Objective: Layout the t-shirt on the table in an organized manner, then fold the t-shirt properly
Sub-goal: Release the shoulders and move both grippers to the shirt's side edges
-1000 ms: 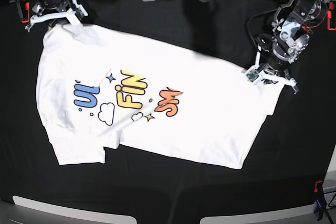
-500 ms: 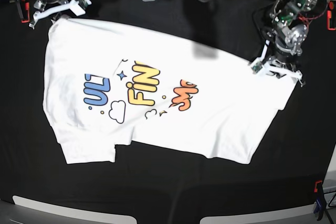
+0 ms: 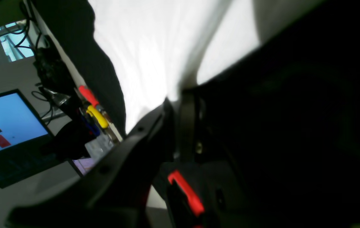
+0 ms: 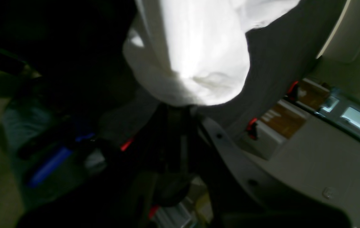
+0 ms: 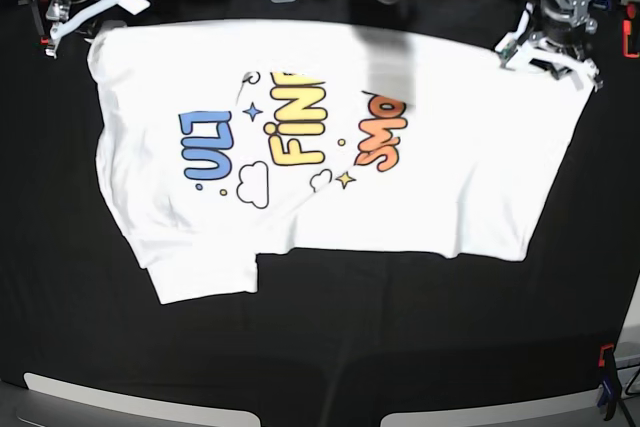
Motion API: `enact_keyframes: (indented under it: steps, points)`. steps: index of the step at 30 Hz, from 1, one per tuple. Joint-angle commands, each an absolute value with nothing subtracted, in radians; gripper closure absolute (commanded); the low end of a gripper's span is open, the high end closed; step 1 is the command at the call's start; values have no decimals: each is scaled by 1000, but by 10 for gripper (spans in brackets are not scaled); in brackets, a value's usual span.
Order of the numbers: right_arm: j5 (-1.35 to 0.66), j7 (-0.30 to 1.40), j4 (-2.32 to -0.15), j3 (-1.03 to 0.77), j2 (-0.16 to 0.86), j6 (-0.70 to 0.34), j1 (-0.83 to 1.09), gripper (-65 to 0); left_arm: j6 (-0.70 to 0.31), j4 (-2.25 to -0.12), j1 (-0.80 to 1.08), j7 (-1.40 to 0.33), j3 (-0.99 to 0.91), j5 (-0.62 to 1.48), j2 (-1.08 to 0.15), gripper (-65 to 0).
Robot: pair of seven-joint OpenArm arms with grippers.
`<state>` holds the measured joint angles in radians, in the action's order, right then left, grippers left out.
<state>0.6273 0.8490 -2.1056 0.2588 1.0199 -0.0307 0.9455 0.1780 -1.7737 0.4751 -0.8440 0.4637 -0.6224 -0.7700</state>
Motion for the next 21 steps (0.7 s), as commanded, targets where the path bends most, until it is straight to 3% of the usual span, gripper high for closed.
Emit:
enact_keyframes:
  steps: [1, 12, 21]
  points:
    - [644, 880, -2117, 250, 1043, -20, 951, 0, 211, -1799, 488, -883, 453, -639, -791, 0]
    - [645, 902, -2117, 250, 1047, -47, 1072, 0, 210, -1939, 633, -916, 453, -639, -791, 0]
    - [651, 915, -2117, 233, 1047, 18, 1100, 0, 210, -1941, 654, -916, 453, -639, -790, 0]
